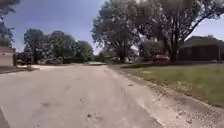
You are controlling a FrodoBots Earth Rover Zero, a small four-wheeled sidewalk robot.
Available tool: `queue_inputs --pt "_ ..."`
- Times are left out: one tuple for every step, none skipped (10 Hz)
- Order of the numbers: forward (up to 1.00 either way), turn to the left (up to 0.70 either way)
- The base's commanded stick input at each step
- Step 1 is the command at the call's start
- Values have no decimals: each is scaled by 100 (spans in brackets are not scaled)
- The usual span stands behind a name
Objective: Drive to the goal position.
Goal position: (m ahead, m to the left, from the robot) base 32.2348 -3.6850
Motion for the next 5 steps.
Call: queue_inputs --pt "70 17" --pt "70 10" --pt "70 3" --pt "70 0" --pt "70 -1"
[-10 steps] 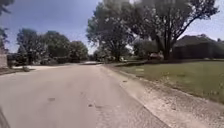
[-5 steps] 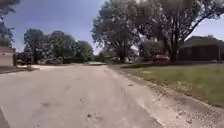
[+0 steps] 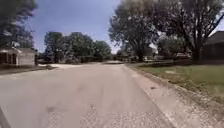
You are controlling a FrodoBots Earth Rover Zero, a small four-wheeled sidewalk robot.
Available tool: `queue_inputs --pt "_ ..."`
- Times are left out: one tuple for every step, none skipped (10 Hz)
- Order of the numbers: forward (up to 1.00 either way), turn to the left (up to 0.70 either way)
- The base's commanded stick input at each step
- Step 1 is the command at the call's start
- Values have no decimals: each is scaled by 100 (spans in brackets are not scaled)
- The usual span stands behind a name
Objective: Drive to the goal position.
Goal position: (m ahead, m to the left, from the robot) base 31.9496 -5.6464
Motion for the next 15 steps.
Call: queue_inputs --pt "70 -6" --pt "70 -11" --pt "70 -15" --pt "70 -20" --pt "70 -25" --pt "70 -30" --pt "70 -35" --pt "70 -27" --pt "70 -18" --pt "70 -9" --pt "70 0" --pt "70 0" --pt "70 0" --pt "70 0" --pt "70 0"
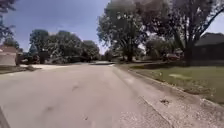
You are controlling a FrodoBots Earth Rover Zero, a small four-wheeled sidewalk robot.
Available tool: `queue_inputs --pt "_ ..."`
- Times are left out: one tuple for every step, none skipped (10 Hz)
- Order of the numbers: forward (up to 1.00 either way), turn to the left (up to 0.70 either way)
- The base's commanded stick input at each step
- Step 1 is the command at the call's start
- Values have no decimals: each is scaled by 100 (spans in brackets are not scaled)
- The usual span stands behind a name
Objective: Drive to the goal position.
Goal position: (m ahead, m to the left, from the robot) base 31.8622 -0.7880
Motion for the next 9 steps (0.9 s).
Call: queue_inputs --pt "70 0" --pt "70 0" --pt "70 0" --pt "70 0" --pt "70 0" --pt "70 0" --pt "70 0" --pt "70 0" --pt "70 0"
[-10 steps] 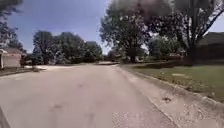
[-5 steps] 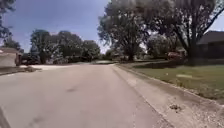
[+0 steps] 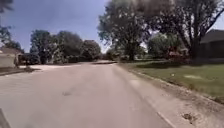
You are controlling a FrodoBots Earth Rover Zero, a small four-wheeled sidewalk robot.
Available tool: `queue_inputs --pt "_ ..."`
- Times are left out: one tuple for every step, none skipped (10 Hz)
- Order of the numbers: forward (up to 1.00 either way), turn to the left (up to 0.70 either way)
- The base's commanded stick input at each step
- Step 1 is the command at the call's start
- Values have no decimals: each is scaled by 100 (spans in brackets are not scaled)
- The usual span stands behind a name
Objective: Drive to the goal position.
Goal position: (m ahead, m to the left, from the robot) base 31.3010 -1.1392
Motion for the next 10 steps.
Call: queue_inputs --pt "70 0" --pt "70 0" --pt "70 0" --pt "70 0" --pt "70 0" --pt "70 0" --pt "70 0" --pt "70 0" --pt "70 0" --pt "70 0"
